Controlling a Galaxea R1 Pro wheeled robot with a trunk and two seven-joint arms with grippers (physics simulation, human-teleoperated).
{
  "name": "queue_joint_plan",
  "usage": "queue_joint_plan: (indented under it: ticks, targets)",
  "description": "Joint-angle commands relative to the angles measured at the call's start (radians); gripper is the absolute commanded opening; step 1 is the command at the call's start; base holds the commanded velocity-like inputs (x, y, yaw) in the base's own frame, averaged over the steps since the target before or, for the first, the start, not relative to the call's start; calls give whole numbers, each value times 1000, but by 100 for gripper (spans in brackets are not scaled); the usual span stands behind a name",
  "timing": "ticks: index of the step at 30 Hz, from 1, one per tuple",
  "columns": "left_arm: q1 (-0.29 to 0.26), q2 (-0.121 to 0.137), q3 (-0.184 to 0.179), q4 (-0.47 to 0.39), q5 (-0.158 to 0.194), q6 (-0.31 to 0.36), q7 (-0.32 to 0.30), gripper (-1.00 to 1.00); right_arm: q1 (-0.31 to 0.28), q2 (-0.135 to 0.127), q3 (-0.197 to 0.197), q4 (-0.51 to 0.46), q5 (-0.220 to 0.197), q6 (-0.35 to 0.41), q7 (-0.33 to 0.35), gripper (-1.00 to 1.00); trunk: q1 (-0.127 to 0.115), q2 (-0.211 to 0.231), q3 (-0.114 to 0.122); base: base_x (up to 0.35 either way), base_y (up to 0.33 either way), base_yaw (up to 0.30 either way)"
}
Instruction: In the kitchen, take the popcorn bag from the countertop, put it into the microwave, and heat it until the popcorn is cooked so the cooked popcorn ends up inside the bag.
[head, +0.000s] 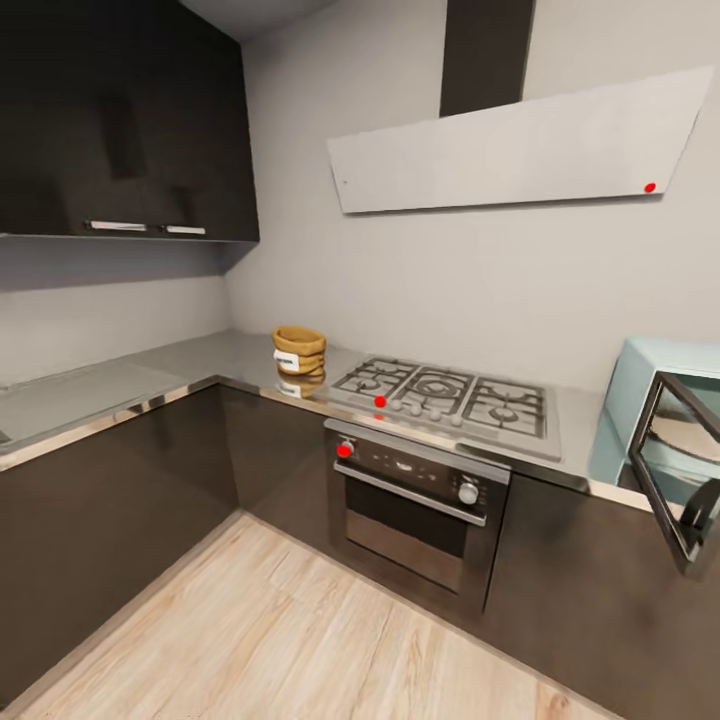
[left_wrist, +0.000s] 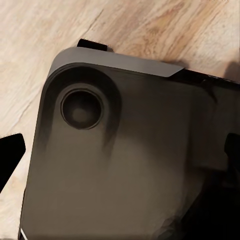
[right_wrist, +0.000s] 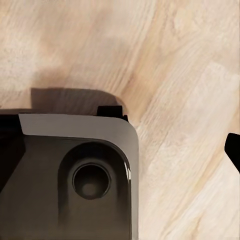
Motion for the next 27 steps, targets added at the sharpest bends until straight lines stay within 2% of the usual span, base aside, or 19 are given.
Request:
queue_joint_plan:
  ticks: [1,6,12,27]
  targets:
    - [0,0,1,0,5,-2,1,100,-1,-1,-9,3,11,-6,2,100,0,-1,-1,0,0,268]
    - [0,0,1,0,5,-2,1,100,-1,-1,-9,3,10,-6,2,100,0,-1,-1,0,0,263]
    - [0,0,1,1,4,-1,-5,100,-1,-2,-9,3,10,-5,2,100,0,-1,-1,35,55,51]
    - [0,0,1,1,3,-1,-8,100,-2,-2,-9,3,10,-4,2,100,0,-1,-1,189,233,0]
